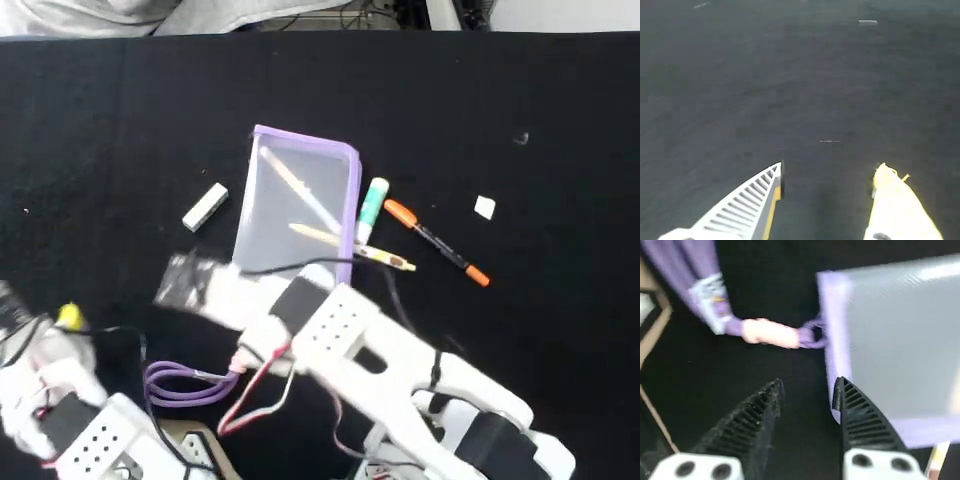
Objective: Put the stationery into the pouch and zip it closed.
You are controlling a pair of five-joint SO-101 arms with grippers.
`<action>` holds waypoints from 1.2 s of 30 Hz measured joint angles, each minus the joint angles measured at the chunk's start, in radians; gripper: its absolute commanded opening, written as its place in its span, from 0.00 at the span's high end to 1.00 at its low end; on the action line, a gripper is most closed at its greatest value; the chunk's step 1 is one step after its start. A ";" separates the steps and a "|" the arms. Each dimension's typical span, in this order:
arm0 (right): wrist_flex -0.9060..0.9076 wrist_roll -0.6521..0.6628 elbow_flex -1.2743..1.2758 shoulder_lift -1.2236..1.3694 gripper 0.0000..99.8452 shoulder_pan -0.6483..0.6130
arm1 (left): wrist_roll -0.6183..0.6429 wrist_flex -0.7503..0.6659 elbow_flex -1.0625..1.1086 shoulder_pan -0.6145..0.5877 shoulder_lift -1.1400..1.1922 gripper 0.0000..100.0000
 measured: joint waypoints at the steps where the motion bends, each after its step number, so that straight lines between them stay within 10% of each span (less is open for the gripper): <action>1: 0.000 0.009 0.000 0.000 0.83 -0.028 | 0.000 0.000 0.000 -0.048 0.000 0.71; 13: -0.192 0.023 0.146 0.000 0.83 -0.227 | 0.000 -0.141 0.008 -0.413 -0.002 0.71; 36: -0.226 -0.021 -0.106 0.420 0.99 -0.207 | -0.074 0.008 0.009 -0.258 0.000 0.71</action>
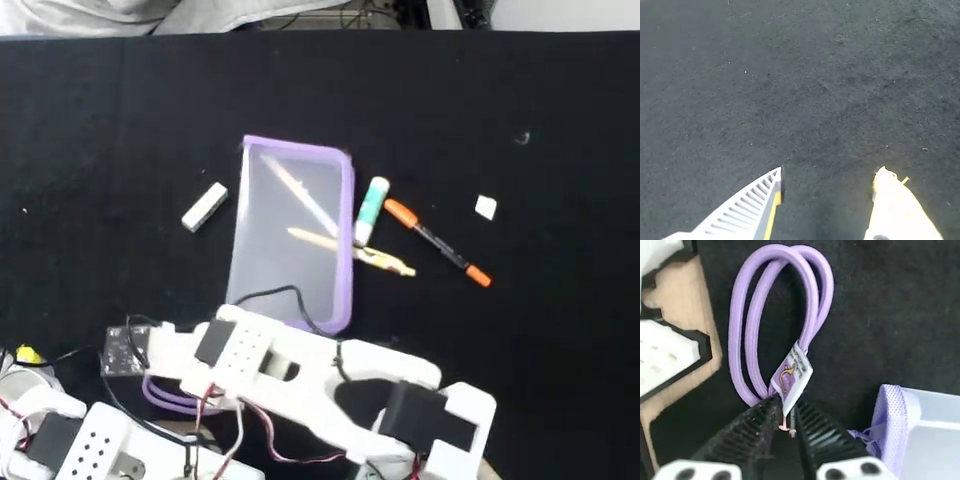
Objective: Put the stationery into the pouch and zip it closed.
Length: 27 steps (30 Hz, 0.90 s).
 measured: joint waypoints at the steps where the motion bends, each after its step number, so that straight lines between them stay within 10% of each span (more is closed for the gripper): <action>1: 0.008 -0.006 -0.008 -0.002 0.99 0.021 | 0.000 0.000 0.000 0.000 0.000 0.71; 18: 0.419 -0.025 -0.377 -0.384 0.99 0.376 | 0.000 0.000 0.000 0.021 0.000 0.71; 27: 0.546 -0.028 -0.390 -0.545 0.99 0.394 | -0.012 0.052 0.000 0.238 0.000 0.71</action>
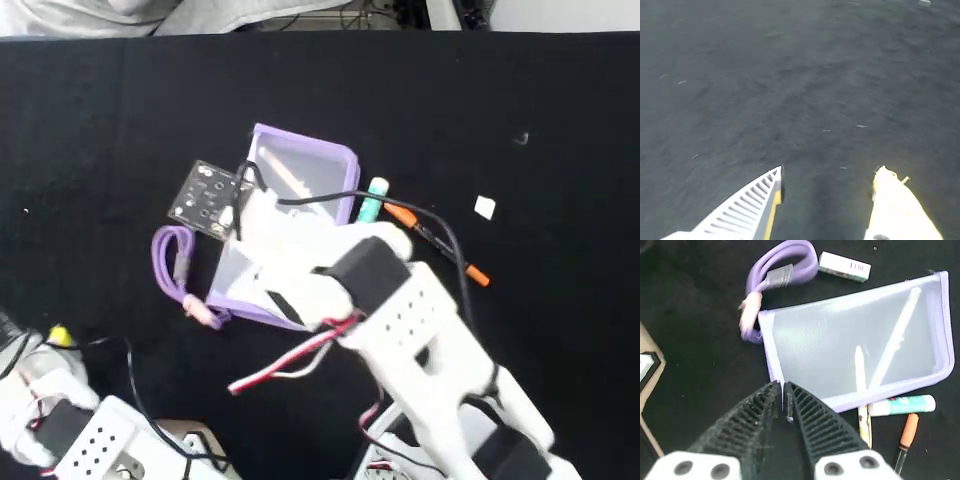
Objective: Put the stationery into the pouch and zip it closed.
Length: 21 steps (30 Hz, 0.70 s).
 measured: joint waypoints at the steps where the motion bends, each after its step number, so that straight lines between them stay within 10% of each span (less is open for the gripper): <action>1: 0.011 0.000 0.000 -0.014 0.99 0.000 | -0.015 0.000 0.000 0.028 0.000 0.71; 9: -0.147 -0.032 0.152 -0.035 0.76 -0.037 | 0.023 -0.009 0.000 -0.077 0.000 0.71; 21: -0.666 -0.226 0.316 0.282 0.75 -0.170 | 0.018 -0.012 0.000 -0.446 0.000 0.71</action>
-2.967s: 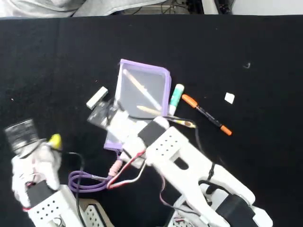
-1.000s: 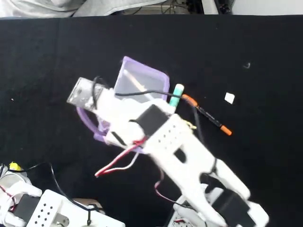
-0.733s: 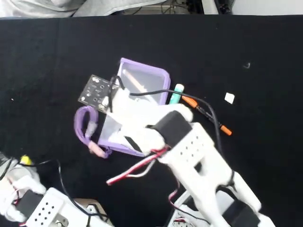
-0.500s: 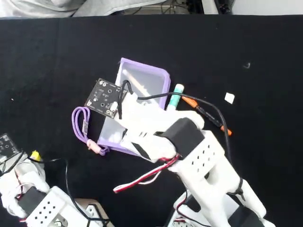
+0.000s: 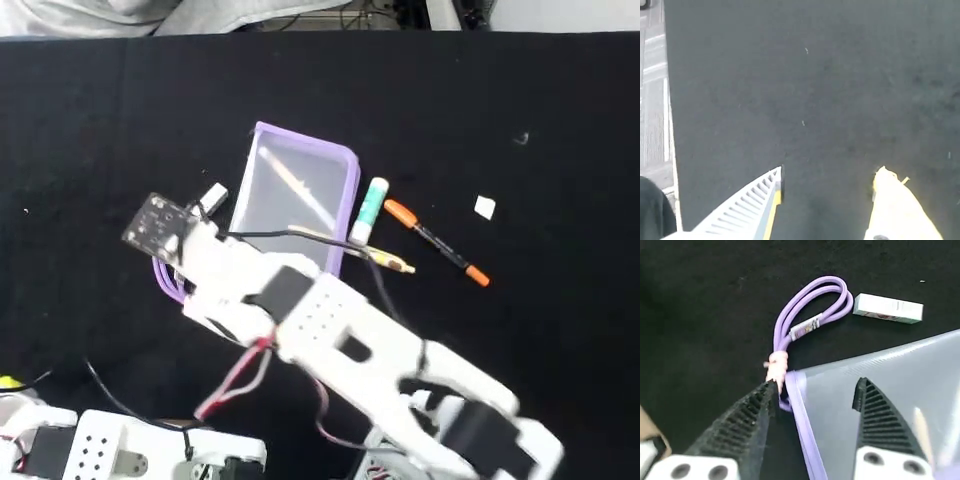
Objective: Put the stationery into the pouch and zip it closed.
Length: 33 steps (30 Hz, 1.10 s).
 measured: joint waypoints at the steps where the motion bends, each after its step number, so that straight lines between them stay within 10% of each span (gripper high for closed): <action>1: 0.000 -0.014 -0.037 0.051 0.75 -0.003 | -0.012 0.021 0.000 0.000 0.000 0.71; 15: 0.373 -0.411 -0.924 0.787 0.75 0.012 | -0.025 0.075 0.000 0.000 0.000 0.71; 33: 0.755 -0.594 -1.929 1.511 0.75 0.031 | -0.026 0.098 0.000 0.000 0.000 0.71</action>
